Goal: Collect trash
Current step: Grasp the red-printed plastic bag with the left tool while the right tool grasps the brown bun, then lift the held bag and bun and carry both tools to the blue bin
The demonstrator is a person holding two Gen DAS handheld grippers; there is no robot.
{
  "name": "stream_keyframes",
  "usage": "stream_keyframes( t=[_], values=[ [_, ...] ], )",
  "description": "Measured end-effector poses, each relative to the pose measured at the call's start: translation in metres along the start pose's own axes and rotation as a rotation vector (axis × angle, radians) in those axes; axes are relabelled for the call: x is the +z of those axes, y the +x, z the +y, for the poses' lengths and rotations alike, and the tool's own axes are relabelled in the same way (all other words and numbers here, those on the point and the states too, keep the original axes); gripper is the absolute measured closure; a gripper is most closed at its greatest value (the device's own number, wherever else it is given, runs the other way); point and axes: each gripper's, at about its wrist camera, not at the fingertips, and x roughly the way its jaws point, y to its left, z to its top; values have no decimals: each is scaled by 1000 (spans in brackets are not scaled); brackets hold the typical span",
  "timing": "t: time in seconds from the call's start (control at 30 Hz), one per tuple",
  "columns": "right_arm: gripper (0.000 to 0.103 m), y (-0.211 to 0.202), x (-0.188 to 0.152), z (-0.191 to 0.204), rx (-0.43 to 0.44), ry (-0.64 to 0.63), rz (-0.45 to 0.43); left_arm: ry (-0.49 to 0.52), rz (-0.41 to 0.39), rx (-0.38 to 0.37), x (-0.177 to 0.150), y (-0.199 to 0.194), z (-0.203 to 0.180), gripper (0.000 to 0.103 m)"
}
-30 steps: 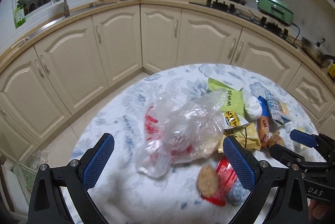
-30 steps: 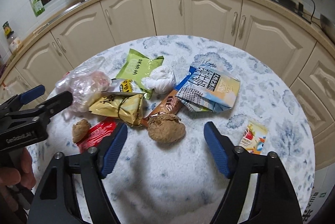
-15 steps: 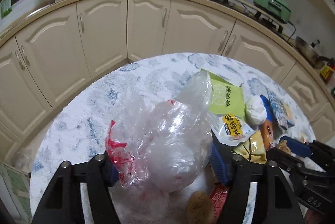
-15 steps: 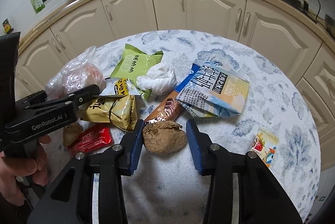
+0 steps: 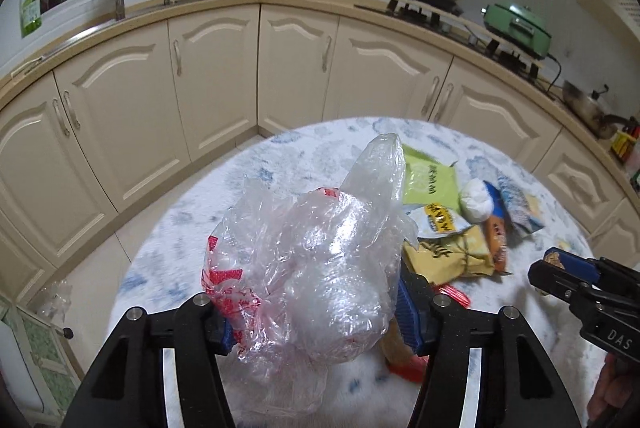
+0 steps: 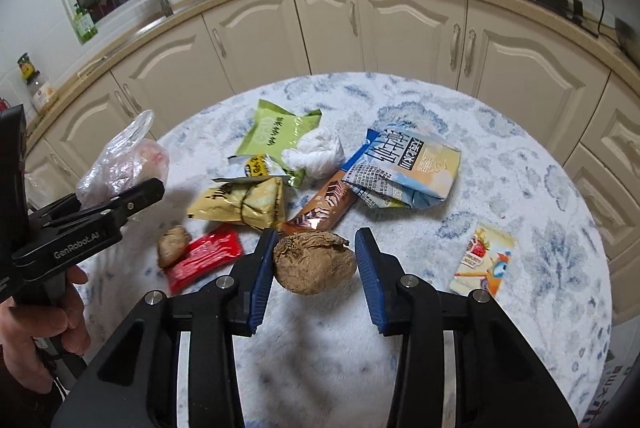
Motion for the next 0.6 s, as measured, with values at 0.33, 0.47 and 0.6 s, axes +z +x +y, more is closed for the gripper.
stream_keyframes(
  t=[0.33,0.47,0.6],
  values=[
    [62,-53,-7,-3,16,14,-77,24,-100,-40,-31,-80,-39,47],
    [62,-85,-11,-13,10,29,-125,60,-140,-67,-46,-112,-61,47],
    [62,-111,-16,-24,-12,44,-163,101,-176,-103,-61,-141,-83,47]
  ],
)
